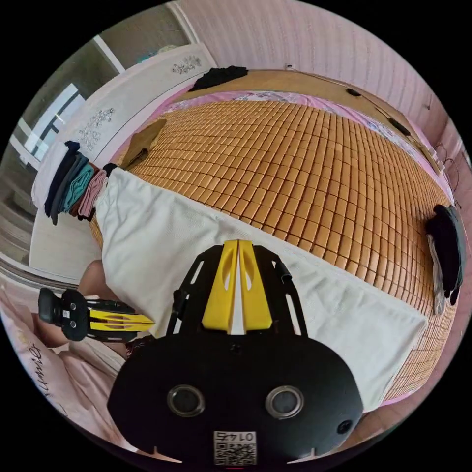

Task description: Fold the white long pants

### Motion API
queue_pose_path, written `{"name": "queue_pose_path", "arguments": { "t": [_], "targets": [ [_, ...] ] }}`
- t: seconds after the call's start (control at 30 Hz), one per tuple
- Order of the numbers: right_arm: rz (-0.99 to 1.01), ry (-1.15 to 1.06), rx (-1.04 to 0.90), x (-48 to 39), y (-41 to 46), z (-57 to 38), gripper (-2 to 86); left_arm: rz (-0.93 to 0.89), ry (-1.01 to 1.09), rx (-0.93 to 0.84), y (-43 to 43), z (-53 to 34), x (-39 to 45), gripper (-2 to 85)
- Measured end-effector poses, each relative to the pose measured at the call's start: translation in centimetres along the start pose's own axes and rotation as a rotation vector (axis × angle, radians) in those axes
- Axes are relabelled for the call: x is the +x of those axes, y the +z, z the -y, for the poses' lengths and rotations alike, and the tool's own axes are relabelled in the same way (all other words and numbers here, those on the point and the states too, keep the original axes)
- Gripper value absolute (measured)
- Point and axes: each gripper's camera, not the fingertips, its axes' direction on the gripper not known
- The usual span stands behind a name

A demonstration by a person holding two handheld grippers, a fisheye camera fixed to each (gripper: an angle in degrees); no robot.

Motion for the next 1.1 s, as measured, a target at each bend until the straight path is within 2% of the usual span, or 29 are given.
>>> {"name": "queue_pose_path", "arguments": {
  "t": [0.07,0.1,0.17,0.23,0.3,0.37,0.43,0.57,0.67,0.7,0.77,0.83,1.0,1.1],
  "targets": [
    [-0.048,0.259,0.177,7.1,-7.2,-9.2,1.8,-0.001,-0.038,0.028,-1.8,-1.1,-1.7,-0.8],
    [-0.079,0.333,0.201,9.0,-8.7,-11.7,3.3,0.016,-0.067,0.039,-2.9,-1.8,-2.9,-0.8],
    [-0.243,0.635,0.257,15.9,-13.7,-21.8,11.3,0.054,-0.111,0.043,-4.3,-2.8,-4.7,-0.8],
    [-0.324,0.854,0.267,20.2,-15.8,-28.2,15.4,0.097,-0.15,0.046,-5.7,-3.8,-6.4,-0.8],
    [-0.309,0.989,0.29,23.4,-16.8,-32.6,16.5,0.168,-0.22,0.046,-7.3,-5.2,-8.8,-0.8],
    [-0.183,1.084,0.361,26.5,-16.4,-35.8,16.2,0.205,-0.287,0.041,-8.2,-6.2,-10.7,-0.8],
    [-0.076,1.091,0.373,28.1,-15.2,-36.2,14.3,0.226,-0.349,0.021,-8.5,-7.1,-12.6,-0.8],
    [-0.134,1.077,0.345,27.7,-15.1,-35.3,6.2,0.224,-0.426,-0.028,-7.3,-8.4,-16.1,-0.8],
    [-0.161,1.066,0.385,26.6,-16.2,-35.7,4.6,0.207,-0.432,-0.084,-5.9,-8.2,-17.6,-0.9],
    [-0.135,1.066,0.413,26.6,-16.5,-36.1,4.4,0.215,-0.417,-0.089,-6.0,-8.0,-17.9,-1.0],
    [0.057,1.063,0.612,27.3,-18.6,-38.9,3.7,0.2,-0.422,-0.092,-6.3,-8.0,-18.7,-1.0],
    [0.157,1.034,0.727,27.8,-20.6,-40.2,3.5,0.144,-0.416,-0.079,-6.4,-8.0,-19.5,-1.0],
    [0.097,0.771,0.885,26.0,-30.0,-38.5,3.7,-0.093,-0.299,-0.037,-4.6,-4.7,-17.6,-1.0],
    [0.045,0.477,0.956,20.4,-36.0,-34.4,4.2,-0.254,-0.247,0.007,-2.8,-1.6,-15.0,-1.0]
  ]
}}
